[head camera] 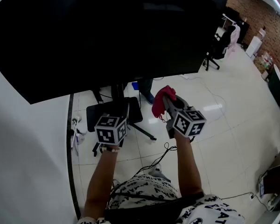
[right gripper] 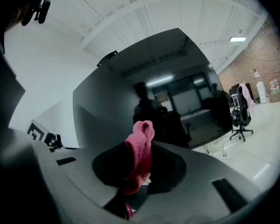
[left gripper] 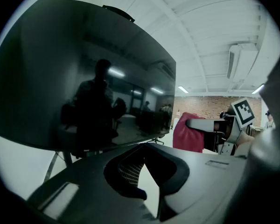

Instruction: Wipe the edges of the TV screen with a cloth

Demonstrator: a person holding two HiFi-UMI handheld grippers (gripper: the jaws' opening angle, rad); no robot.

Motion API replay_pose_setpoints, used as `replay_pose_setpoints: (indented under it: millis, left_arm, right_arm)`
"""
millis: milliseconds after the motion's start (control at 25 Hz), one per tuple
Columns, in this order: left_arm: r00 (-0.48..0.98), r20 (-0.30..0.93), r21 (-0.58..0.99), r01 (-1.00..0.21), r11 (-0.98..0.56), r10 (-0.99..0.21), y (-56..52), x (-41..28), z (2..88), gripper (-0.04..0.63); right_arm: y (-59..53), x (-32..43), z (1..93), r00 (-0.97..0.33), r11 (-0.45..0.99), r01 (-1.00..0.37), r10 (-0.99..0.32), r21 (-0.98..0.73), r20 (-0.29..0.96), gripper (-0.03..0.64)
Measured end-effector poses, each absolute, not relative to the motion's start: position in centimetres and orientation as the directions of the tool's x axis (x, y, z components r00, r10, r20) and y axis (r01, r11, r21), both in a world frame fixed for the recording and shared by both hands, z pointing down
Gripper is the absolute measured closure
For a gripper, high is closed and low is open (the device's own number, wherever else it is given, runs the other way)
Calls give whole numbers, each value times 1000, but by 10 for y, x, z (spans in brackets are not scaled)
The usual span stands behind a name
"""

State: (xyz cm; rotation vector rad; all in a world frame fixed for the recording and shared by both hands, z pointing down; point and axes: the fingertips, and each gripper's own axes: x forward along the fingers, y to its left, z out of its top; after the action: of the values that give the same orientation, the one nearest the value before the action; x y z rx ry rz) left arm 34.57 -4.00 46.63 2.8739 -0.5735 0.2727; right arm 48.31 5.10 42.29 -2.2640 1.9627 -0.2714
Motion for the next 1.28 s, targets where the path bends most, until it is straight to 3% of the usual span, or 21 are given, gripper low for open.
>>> replay_pose_setpoints:
  millis: [360, 720, 1000, 1280]
  left_arm:
    - [962, 123, 24, -248, -968, -244, -35, 459, 365, 598]
    - [987, 10, 6, -159, -987, -159, -29, 563, 238, 598]
    - [997, -67, 85, -34, -996, -40, 0, 608, 133, 598]
    - [996, -85, 67, -21, -998, -26, -5, 642, 66, 598]
  right_arm:
    - [44, 572, 301, 148, -146, -989, -987, -35, -67, 534]
    - [35, 676, 141, 177, -200, -974, -964, 104, -198, 534]
    - [59, 724, -9, 188, -247, -955, -932, 165, -309, 534]
    - [58, 787, -114, 279, -354, -913, -904, 204, -323, 534]
